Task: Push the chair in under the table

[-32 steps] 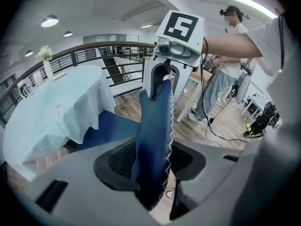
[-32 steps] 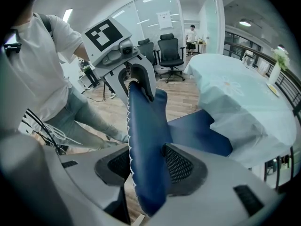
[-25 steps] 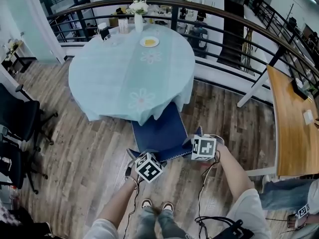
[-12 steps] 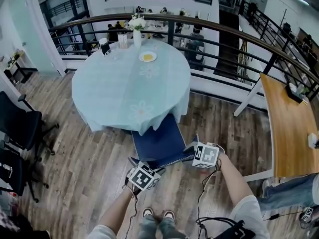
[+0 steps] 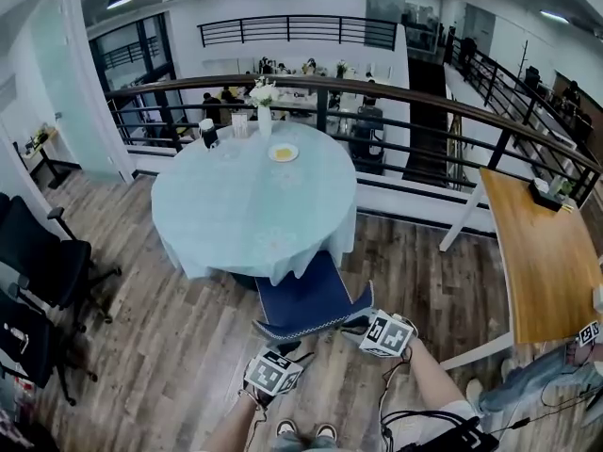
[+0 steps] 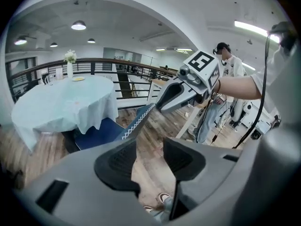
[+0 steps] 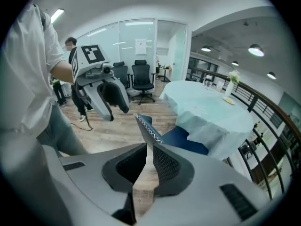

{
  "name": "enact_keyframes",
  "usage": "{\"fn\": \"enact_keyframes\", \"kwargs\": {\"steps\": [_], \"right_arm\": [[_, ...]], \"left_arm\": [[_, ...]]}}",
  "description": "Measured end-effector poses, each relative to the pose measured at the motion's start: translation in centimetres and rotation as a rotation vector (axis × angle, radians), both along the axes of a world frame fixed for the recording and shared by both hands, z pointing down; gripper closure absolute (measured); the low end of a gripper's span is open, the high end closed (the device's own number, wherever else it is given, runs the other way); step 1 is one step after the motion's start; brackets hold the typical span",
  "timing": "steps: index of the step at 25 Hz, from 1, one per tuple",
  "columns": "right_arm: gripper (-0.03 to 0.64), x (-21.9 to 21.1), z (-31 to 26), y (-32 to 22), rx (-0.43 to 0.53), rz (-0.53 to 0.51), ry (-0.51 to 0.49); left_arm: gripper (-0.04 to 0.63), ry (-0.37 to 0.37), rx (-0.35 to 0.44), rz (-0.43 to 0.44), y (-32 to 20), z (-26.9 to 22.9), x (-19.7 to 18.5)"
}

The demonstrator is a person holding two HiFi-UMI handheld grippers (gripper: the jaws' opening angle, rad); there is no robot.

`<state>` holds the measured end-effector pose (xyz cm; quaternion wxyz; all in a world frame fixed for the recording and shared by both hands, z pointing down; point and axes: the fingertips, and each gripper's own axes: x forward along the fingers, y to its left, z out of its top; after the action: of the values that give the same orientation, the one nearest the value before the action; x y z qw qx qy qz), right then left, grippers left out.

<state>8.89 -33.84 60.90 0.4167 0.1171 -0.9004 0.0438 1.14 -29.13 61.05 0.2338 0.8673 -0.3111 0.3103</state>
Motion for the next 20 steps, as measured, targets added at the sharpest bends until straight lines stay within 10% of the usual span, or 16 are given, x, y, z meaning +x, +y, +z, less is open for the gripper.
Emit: {"fn": "enact_keyframes", "kwargs": {"steps": [13,20], "right_arm": [[0.586,-4.1,-6.1,7.4,0.075,0.432,-0.376],[0.586,-3.6,-6.9,10.5,0.108,0.65,-0.419]], "left_arm": [[0.491,0.136,0.087,-0.06,5.6,-4.1,0.4],[0.554,0.203,0.115,-0.105,7.9,-5.1,0.6]]}}
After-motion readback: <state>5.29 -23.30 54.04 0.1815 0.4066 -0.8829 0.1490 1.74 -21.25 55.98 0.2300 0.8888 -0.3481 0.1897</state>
